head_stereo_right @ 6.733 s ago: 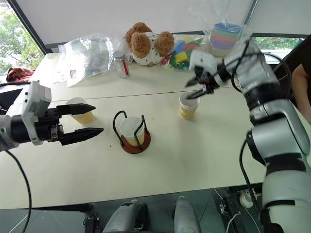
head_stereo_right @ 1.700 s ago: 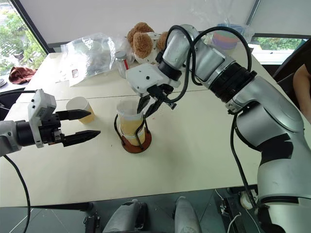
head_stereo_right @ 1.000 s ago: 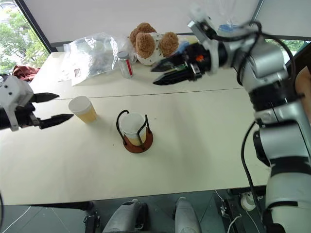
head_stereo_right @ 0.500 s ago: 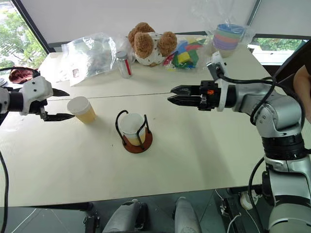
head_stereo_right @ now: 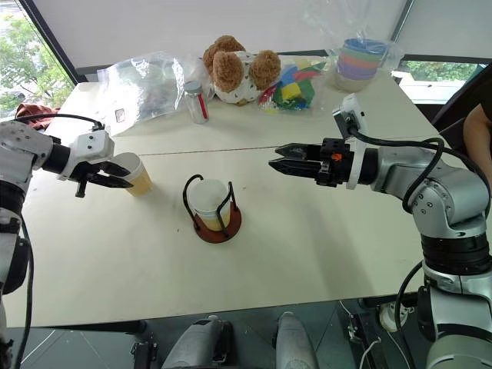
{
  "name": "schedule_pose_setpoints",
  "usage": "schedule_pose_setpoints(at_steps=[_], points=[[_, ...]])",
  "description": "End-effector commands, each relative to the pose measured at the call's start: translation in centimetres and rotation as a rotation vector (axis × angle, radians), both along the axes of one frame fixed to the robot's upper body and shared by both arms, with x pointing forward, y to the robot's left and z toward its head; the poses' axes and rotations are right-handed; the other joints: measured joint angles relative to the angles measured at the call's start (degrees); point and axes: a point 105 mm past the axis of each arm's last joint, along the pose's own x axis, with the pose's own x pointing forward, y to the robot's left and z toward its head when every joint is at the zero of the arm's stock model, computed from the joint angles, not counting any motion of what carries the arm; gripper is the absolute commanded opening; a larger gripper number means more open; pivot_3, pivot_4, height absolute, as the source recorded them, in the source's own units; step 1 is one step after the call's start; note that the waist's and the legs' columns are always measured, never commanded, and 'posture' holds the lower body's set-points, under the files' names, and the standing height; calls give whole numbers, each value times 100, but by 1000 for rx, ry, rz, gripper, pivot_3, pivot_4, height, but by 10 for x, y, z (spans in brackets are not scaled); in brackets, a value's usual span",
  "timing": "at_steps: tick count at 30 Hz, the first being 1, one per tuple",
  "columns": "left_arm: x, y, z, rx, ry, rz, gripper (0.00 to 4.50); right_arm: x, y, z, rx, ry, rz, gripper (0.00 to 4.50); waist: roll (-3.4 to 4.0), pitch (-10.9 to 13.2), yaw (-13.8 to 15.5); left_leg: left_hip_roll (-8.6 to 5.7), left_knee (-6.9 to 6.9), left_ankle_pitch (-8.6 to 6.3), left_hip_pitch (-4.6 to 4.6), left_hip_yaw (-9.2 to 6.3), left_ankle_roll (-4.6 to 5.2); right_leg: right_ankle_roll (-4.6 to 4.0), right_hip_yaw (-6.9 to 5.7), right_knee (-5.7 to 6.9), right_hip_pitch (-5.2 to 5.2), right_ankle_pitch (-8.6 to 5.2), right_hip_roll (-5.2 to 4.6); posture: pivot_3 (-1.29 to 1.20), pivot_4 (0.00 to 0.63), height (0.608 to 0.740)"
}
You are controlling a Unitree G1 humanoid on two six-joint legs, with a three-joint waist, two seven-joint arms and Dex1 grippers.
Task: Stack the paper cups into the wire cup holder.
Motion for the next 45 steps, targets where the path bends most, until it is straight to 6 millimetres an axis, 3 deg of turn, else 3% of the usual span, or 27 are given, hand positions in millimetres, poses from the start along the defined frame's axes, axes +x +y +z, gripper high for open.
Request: schedule_pose_setpoints(at_steps=[1, 9, 11, 14, 17, 19, 23, 27, 32, 45], points=[[3, 0, 11, 44, -42, -23, 39, -3, 2, 9, 6, -47, 8, 1869, -1, 0, -1, 0, 0, 0, 0, -1, 1, 0, 0, 0, 1, 0, 0, 0, 150, 740], [3, -2, 30, 63, -67, -54, 39, -2, -4, 3, -8, -26, -14, 1869, -3, 0, 0, 0, 2, -1, 0, -2, 1, 1, 0, 1, 1, 0, 0, 0, 150, 740], [7, -13, 66, 73, -147, -84, 39, -1, -13, 1, -33, -24, -42, 1869, -20, 10, 21, 0, 3, -1, 0, -3, 1, 1, 0, 1, 2, 0, 0, 0, 150, 740], [1, -54, 129, 23, -260, -178, 39, 2, -25, 5, -56, -43, -76, 1869, -26, 14, 22, 4, 68, -13, -54, -35, 20, 3, -20, 9, -8, -1, 8, 0, 150, 740], [-25, -93, 159, -63, -243, -309, 39, 4, -30, 7, -72, -56, -93, 1869, -18, 10, -8, -6, 87, -18, -81, -40, 29, 28, -7, -1, -16, 13, 2, 0, 150, 740], [-48, -115, 166, -119, -181, -409, 39, 4, -32, 7, -84, -62, -103, 1869, -2, 12, -31, -11, 86, -26, -76, -30, 42, 30, 7, -3, -16, 12, -4, 0, 150, 740], [-92, -138, 151, -146, 11, -566, 39, -2, -39, 10, -128, -76, -113, 1869, 9, 17, -47, -5, 83, -27, -69, -28, 43, 42, 12, 4, -21, 4, 2, 0, 150, 740], [-102, -142, 136, -94, 53, -634, 39, -22, -38, 10, -201, -93, -26, 1869, 12, 19, -21, -3, 84, -22, -59, -27, 35, 41, 13, 9, -22, 4, 5, 0, 150, 740], [-89, -154, 126, -73, 24, -702, 39, -41, -26, 6, -255, -95, 62, 1869, 9, 21, 13, -5, 95, -19, -35, -23, 32, 41, 13, 4, 13, 3, 4, 0, 150, 740], [-63, -162, 107, 5, -20, -741, 39, -46, -18, -5, -194, -76, 46, 1869, 7, 21, 19, -6, 89, -22, -2, -23, 38, 46, 15, -6, 46, -1, 4, 0, 150, 740]])
